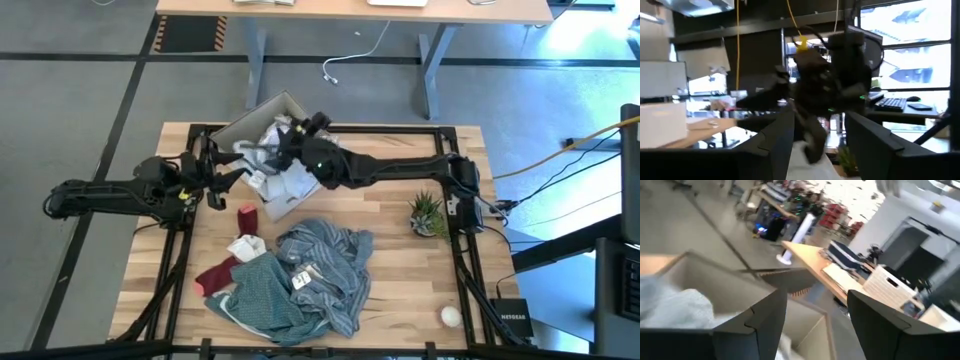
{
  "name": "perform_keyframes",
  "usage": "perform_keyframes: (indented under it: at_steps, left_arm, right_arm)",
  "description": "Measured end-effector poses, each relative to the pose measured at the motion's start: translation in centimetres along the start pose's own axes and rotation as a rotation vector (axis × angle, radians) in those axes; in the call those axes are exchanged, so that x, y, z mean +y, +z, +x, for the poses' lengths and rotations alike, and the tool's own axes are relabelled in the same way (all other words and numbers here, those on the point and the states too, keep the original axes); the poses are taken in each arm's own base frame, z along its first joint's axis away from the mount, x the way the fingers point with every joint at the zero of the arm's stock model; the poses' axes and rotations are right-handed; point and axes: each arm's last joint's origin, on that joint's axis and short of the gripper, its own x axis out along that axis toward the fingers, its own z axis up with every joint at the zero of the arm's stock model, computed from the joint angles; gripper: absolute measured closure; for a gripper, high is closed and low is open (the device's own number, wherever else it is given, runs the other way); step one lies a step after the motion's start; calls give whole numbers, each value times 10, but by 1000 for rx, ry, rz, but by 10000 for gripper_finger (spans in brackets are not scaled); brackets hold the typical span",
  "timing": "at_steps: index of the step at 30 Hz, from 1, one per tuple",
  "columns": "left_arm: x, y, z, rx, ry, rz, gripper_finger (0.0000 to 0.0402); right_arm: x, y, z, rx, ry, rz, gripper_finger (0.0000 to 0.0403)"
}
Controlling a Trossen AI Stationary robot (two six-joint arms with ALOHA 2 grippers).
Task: Sort clothes
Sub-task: Put the blue striped shirt into the laundry organizer
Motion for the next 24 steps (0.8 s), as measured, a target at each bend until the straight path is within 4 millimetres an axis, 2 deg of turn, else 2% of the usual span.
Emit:
perform_keyframes:
  at_steps: [4,6,9,11,13,15,19,22,24]
  left_arm:
    - [3,2,-2,-3,76,17,231]
    - [4,3,-3,-2,127,0,231]
    - [6,3,-4,-2,167,-13,231]
    - [6,3,-4,-1,169,-15,231]
    - [6,2,-4,12,167,-18,231]
    - [6,1,-4,22,166,-22,231]
    - [6,1,-4,20,166,-44,231]
    - [6,1,-4,13,167,-46,231]
    - [6,2,-4,11,167,-47,231]
  right_arm:
    - [11,5,-22,19,71,-114,178]
    - [18,10,-39,16,114,-174,178]
    - [30,16,-74,29,196,-331,178]
    - [34,14,-99,70,244,-468,178]
    - [35,10,-122,121,296,-530,178]
    - [30,6,-143,172,397,-531,178]
    - [21,-2,-184,320,753,-428,178]
    - [21,-9,-206,481,994,-318,178]
    - [27,-13,-216,525,1073,-271,178]
